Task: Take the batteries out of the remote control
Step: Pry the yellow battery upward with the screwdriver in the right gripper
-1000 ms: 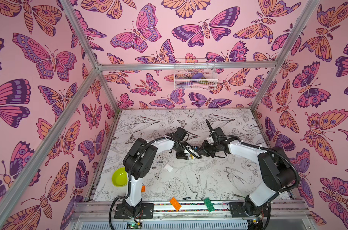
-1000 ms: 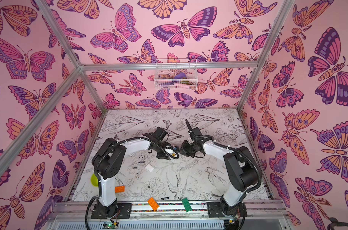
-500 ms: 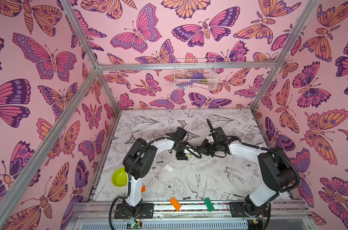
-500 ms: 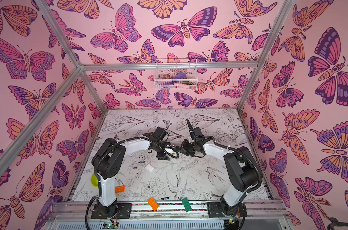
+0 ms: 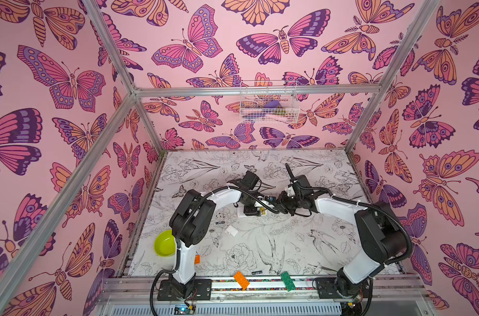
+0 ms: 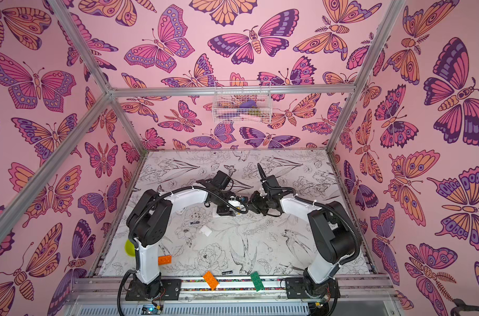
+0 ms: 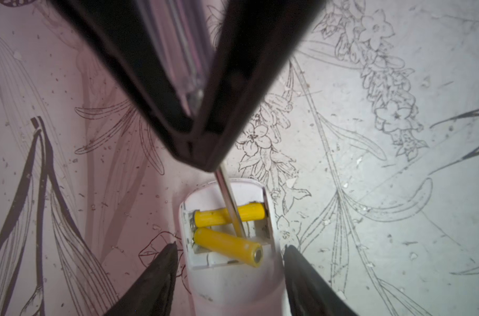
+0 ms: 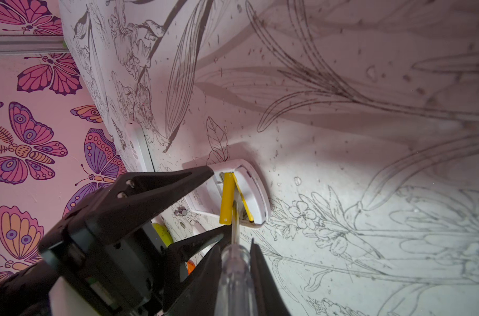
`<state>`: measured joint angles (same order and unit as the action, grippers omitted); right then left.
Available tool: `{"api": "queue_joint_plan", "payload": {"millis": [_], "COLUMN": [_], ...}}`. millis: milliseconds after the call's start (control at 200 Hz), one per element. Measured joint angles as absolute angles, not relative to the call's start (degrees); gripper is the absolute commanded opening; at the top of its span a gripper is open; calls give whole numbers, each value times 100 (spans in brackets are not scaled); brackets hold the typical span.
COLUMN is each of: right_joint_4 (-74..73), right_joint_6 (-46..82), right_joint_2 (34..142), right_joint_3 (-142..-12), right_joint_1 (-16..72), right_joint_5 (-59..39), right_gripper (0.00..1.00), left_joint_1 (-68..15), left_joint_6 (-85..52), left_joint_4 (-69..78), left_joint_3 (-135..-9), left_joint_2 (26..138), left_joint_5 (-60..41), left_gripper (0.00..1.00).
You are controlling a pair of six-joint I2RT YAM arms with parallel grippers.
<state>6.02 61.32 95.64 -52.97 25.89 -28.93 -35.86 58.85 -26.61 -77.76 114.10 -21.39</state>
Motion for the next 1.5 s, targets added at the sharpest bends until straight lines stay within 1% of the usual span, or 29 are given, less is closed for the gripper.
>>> {"api": "queue_joint_plan", "payload": {"millis": [90,280,411,626,796,1092,1307,1392,1498], "right_joint_4": [602,600,600,602,598,576,543,532,517], "right_joint_6": [6134,6134,6136,6136,6154,6171,6176,6182,6204], "right_joint_2": [9564,9564,9564,9564,9564,9564,9564,9566,9566], "right_joint_3": [-5295,-5288,-5290,-5290,-5290,-5352,-5352,-5352,-5352], "right_joint_1": [2589,2585,2580,2574,2569,2554,2552,2550,2539], "right_joint_5": [-2875,-2875,-2877,-2880,-2877,-2886,-2915,-2912,-2912], "right_gripper": [0,0,0,0,0,0,0,0,0], "left_joint_1": [-3592,-3603,-3603,-3607,-3612,-3616,-3610,-3605,-3601], "left_joint_6": [5881,5881,5885,5881,5865,5798,5798,5791,5771], "left_joint_4": [-2668,-2665,-2663,-2659,-2672,-2995,-3006,-2985,-2928], "left_joint_3": [-7776,-7778,-7787,-7789,-7806,-8012,-8023,-8023,-8020], "left_joint_2": [11410,11410,11413,11413,11413,11404,11402,11402,11402], "left_joint_5": [-2137,-2137,-2134,-2115,-2088,-1951,-1946,-1946,-1946], "left_gripper": [55,54,59,61,67,70,66,61,58]}}
